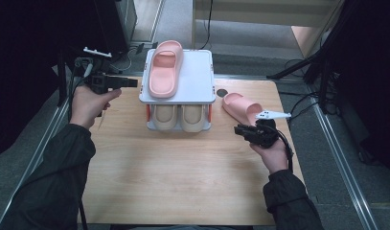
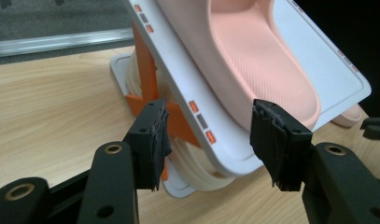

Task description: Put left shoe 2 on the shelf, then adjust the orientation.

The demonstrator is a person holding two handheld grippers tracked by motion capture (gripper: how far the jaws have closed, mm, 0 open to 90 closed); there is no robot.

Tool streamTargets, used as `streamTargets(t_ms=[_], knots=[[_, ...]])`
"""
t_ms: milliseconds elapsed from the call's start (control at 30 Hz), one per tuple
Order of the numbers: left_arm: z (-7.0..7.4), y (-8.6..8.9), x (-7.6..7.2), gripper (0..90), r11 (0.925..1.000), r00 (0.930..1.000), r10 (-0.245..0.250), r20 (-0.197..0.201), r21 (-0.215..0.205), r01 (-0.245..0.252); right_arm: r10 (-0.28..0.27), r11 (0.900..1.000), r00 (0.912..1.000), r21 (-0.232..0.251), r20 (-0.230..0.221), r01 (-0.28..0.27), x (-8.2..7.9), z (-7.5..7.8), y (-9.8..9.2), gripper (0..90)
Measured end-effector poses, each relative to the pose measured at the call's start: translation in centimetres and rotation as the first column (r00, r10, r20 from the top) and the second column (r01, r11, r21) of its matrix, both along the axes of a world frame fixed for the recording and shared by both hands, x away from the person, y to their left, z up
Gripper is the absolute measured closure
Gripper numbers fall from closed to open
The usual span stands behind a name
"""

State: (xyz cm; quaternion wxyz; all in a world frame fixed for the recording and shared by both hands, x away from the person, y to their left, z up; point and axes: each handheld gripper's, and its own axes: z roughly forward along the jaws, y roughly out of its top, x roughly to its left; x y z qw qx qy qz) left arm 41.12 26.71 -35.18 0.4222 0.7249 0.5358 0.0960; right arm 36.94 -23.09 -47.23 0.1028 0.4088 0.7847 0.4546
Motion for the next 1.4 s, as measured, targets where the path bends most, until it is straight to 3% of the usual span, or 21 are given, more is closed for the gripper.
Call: streamTargets(t_ms=[133, 333, 467, 633, 733, 900, 967, 1067, 1200, 1400], knots=[[-0.7, 0.2, -0.9, 46.1, 1.0000, 1.0000, 0.002, 0.007, 0.000, -0.002, -0.018, 1.000, 0.9997, 0.002, -0.017, 0.018, 0.7, -0.1, -0.4, 85.7], [-2.1, 0.5, -2.4, 45.0, 0.9999, 0.9999, -0.010, 0.011, 0.007, 0.010, -0.055, 0.998, 0.9985, -0.004, -0.007, 0.055, 2.0, -0.5, -1.6, 90.0], [-2.6, 0.4, -3.2, 44.4, 0.9998, 0.9996, -0.019, 0.023, -0.008, 0.019, -0.087, 0.996, 0.9960, 0.011, -0.021, 0.087, 2.6, -0.9, -2.4, 90.0], [-4.1, 0.2, -4.3, 42.0, 0.9986, 0.9991, -0.040, 0.015, -0.033, 0.040, -0.119, 0.993, 0.9928, -0.010, -0.018, 0.118, 3.4, -1.2, -2.9, 90.0], [-4.9, -0.1, -5.1, 42.0, 0.9977, 0.9982, -0.059, 0.014, -0.033, 0.060, -0.147, 0.989, 0.9892, -0.027, 0.006, 0.147, 3.9, -1.4, -3.2, 90.0], [-6.0, -0.4, -6.7, 40.1, 0.9966, 0.9977, -0.063, 0.026, -0.051, 0.065, -0.195, 0.980, 0.9808, -0.036, -0.013, 0.194, 4.3, -2.0, -4.4, 90.0], [-6.6, -0.5, -7.5, 39.3, 0.9956, 0.9970, -0.072, 0.030, -0.058, 0.073, -0.200, 0.979, 0.9798, -0.036, -0.013, 0.199, 4.3, -2.1, -4.5, 90.0], [-7.2, -0.9, -8.1, 39.0, 0.9955, 0.9957, -0.091, 0.015, -0.024, 0.092, -0.211, 0.977, 0.9772, -0.043, -0.019, 0.210, 4.5, -2.3, -4.8, 90.0], [-8.1, -1.2, -8.7, 38.5, 0.9946, 0.9950, -0.099, 0.011, -0.029, 0.100, -0.211, 0.976, 0.9770, -0.058, -0.034, 0.208, 4.7, -2.6, -4.8, 90.0], [-9.2, -1.6, -9.2, 38.0, 0.9950, 0.9946, -0.097, 0.038, -0.018, 0.098, -0.198, 0.977, 0.9793, -0.084, -0.041, 0.194, 4.8, -2.8, -4.3, 90.0]])
